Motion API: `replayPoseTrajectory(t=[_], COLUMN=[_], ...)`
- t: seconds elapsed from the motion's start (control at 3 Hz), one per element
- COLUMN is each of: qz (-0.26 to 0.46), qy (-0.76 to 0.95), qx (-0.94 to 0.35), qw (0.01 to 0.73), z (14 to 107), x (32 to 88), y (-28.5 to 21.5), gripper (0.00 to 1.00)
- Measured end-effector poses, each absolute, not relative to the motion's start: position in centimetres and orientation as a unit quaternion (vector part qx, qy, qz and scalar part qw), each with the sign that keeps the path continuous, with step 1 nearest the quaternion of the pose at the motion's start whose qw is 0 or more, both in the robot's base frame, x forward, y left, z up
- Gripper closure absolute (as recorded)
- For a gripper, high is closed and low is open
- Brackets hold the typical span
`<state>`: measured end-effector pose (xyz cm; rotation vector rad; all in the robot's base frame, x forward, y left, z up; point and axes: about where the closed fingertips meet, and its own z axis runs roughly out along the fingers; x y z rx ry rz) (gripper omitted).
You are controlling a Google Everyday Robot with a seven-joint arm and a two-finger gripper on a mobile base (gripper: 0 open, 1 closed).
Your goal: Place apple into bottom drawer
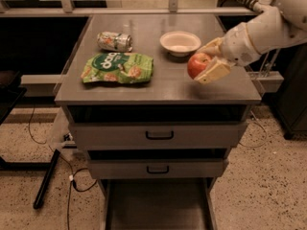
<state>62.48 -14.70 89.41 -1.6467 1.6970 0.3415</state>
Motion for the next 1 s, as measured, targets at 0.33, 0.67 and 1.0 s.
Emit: replayPoseTrajectory(t=[0.33,0.67,1.0], qz=[0.131,0.125,0.111], qy=[0.639,0.630,0.633], qx=[-0.651,-0.648,-0.643], qw=[0.389,0.409,0.416], z=[89.7,87.9,83.8], x=[57.6,52.6,49.1], y=[-16.1,-18.8,-21.3], gripper=[1.00,1.00,1.00])
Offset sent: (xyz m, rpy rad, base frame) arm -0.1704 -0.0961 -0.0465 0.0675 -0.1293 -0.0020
